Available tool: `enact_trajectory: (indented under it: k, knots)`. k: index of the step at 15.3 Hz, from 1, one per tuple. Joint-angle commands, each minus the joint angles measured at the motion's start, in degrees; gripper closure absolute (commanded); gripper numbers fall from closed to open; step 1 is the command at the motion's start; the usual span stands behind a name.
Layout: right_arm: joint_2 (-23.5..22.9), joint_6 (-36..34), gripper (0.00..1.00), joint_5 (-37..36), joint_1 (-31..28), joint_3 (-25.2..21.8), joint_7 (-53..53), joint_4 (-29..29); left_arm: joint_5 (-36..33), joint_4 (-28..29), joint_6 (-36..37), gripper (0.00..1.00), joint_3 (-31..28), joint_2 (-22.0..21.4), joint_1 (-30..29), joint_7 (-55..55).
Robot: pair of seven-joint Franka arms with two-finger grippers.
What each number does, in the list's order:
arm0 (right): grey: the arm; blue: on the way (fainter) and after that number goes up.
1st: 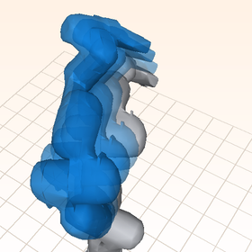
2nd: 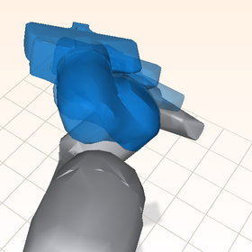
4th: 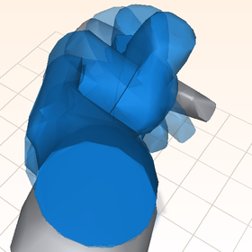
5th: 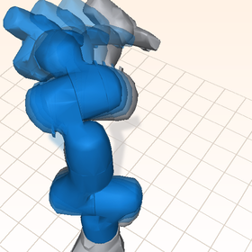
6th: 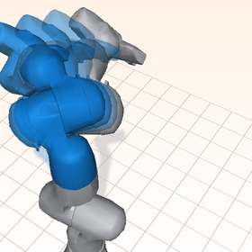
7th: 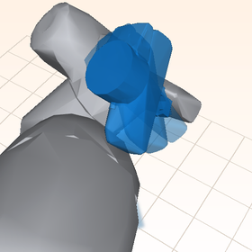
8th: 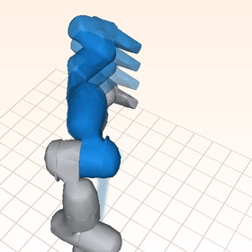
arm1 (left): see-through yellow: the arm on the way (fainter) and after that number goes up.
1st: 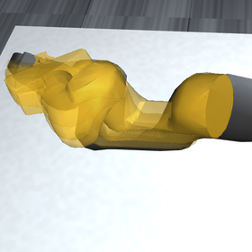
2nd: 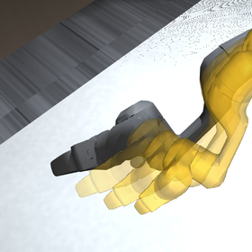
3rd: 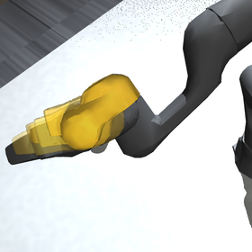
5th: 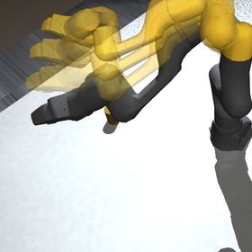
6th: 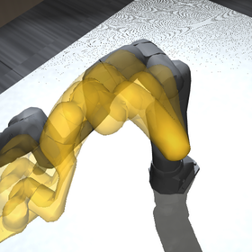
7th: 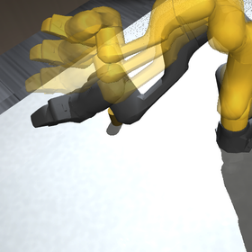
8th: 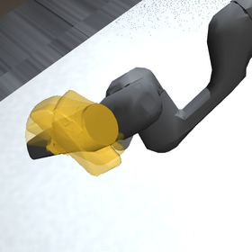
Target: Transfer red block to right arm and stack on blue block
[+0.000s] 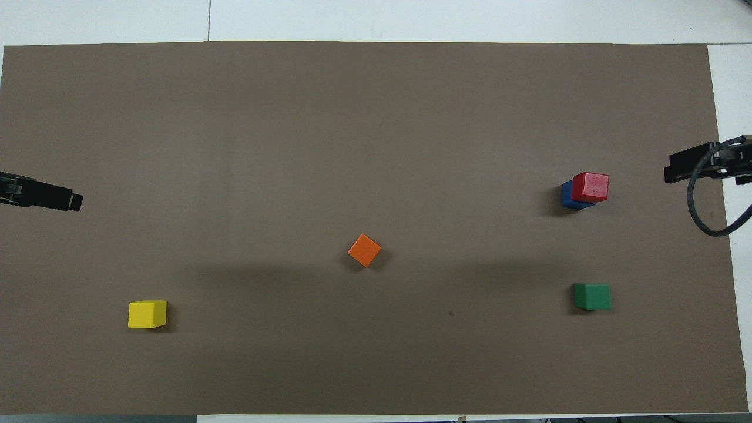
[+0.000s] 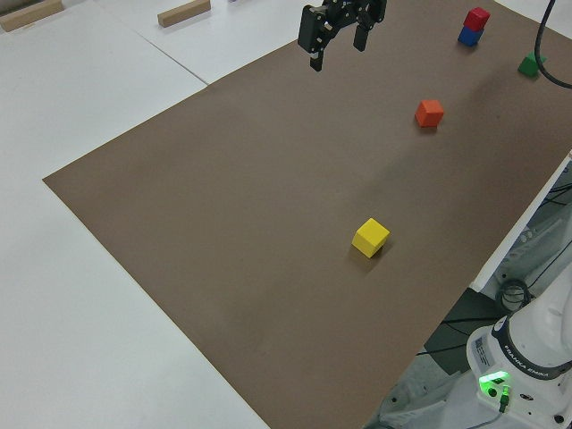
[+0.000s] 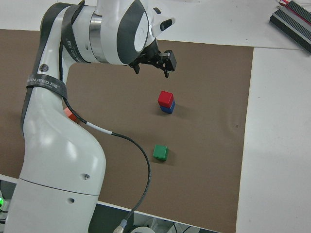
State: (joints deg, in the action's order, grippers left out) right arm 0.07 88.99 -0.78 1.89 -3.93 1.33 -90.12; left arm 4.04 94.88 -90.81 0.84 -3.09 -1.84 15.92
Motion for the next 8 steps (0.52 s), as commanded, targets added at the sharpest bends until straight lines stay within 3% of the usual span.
enact_trajectory:
  k: [1, 8]
  knots:
    - [1.1, -0.8, 0.00, 1.3, -0.5, 0.4, -0.7, -1.0, -0.7, 1.2, -1.3, 0.00, 0.4, -1.0, -0.4, -0.5]
    - [1.1, -1.2, 0.00, 1.3, -0.4, 0.4, -0.7, -1.0, -4.0, 1.2, -1.0, 0.00, 0.6, -1.0, 0.3, -0.5]
